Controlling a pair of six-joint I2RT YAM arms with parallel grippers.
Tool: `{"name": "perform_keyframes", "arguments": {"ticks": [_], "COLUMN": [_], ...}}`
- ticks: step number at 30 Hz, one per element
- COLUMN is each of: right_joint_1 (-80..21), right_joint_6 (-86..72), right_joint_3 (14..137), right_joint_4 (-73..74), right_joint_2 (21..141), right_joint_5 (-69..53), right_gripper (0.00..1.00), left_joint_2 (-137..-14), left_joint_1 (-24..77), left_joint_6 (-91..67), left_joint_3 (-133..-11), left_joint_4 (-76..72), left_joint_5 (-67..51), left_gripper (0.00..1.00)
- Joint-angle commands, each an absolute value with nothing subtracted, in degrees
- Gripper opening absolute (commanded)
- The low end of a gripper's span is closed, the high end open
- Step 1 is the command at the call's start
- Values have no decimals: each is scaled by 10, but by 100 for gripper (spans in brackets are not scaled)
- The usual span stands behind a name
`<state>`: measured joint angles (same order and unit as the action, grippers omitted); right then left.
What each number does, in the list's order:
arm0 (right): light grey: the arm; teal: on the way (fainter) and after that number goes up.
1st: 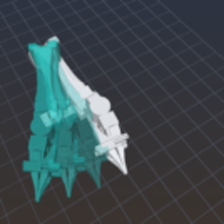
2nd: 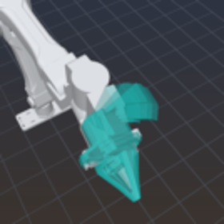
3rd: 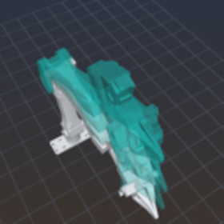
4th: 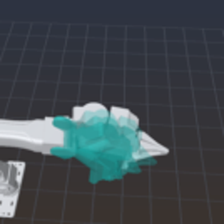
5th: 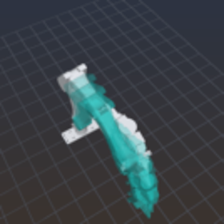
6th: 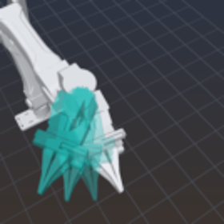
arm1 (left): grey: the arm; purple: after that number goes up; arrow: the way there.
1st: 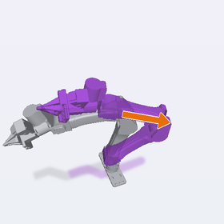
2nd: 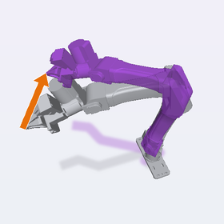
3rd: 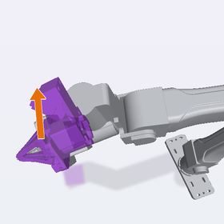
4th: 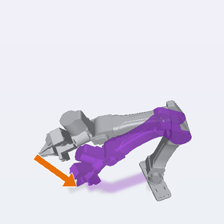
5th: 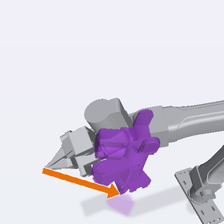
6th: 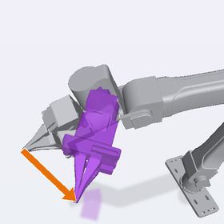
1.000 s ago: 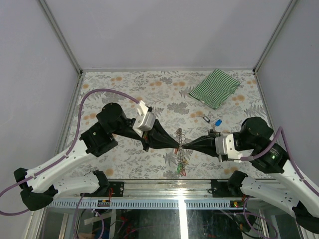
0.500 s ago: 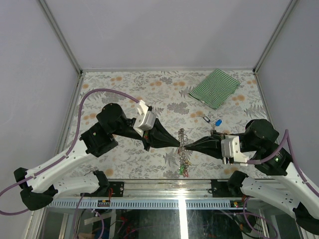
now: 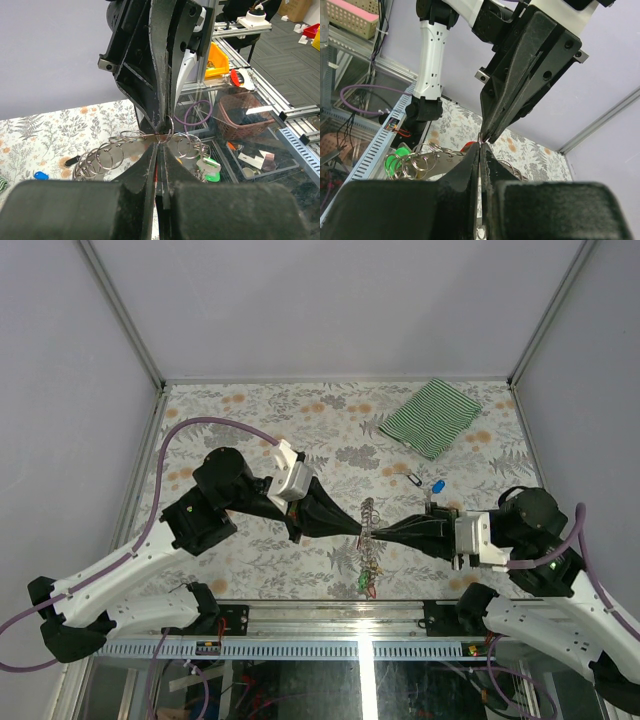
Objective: Put the keys on the keyring
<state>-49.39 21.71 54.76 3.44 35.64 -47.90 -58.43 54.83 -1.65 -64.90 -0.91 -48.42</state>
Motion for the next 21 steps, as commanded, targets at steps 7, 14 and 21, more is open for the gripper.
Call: {"name": "perform_keyframes", "arguments": {"ticks": [7, 14, 21], "right_joint_1": [-494, -495, -495], "right_joint_6": [85, -14, -105], "right_joint_3": [502, 464, 425], "right_joint_4": [-178, -261, -364], "right_joint_2": [335, 332, 334], "right_joint_5": [-408, -329, -286], "right_gripper": [0, 0, 0], "left_joint_2": [-575, -569, -546], "left_joint_1": [549, 549, 549], "left_joint_6": [-28, -34, -41], "left_joint_3": [-635, -625, -603], "left_joint_4": [-51, -79, -111], "left_joint_5": [-468, -452, -414], "left_gripper": [0, 0, 3]}}
